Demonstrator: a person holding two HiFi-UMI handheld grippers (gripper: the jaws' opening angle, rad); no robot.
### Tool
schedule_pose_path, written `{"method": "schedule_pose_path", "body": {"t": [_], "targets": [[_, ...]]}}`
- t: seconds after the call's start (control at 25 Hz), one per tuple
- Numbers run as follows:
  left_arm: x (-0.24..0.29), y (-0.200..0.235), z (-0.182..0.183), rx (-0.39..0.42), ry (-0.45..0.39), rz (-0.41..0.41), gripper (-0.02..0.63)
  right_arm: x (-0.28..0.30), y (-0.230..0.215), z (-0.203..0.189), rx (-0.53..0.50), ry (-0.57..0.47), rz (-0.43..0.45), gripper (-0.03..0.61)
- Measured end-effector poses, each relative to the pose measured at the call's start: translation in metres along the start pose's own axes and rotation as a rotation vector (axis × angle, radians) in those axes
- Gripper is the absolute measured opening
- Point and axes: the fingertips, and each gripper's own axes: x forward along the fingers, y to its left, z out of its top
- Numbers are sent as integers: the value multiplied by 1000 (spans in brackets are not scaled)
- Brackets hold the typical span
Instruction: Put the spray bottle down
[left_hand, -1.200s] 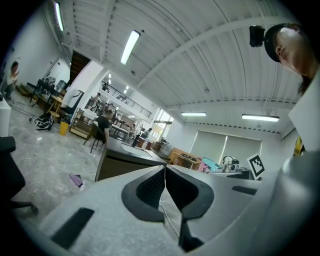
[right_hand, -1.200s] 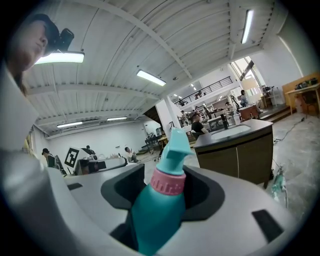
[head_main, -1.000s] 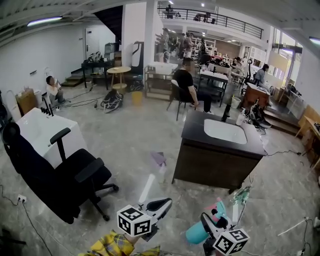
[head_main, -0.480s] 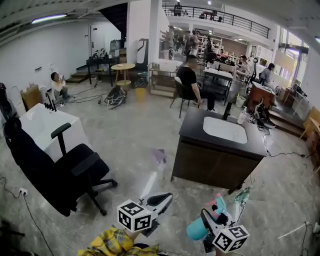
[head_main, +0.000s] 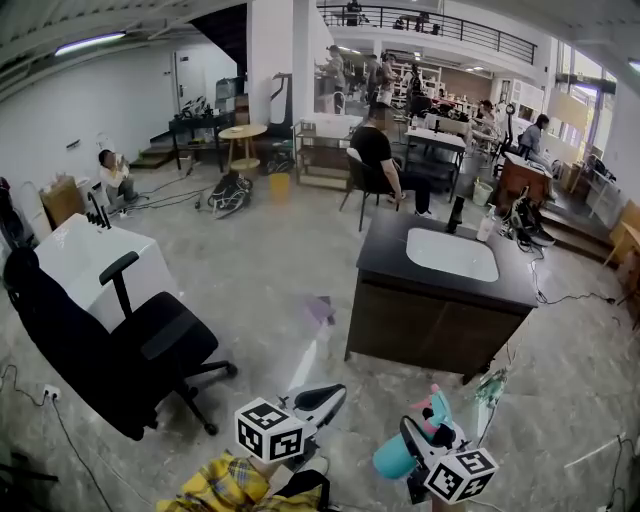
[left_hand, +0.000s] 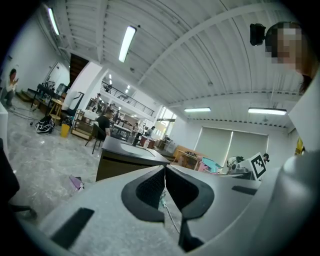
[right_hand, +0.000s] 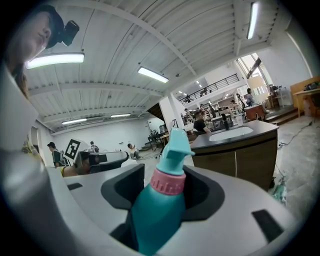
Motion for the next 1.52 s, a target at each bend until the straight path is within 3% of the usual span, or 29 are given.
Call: {"method": "schedule_pose_path", "body": {"t": [0.76, 1.12, 1.52], "targets": [[92, 100, 45, -11, 45, -73, 8, 122, -44, 31, 7, 26, -51, 213], [107, 156, 58, 12, 69, -62, 8, 185, -48, 39, -10, 57, -51, 213], [136, 180, 53, 43, 123, -151, 9, 244, -51, 39, -25, 91, -66, 212]]}}
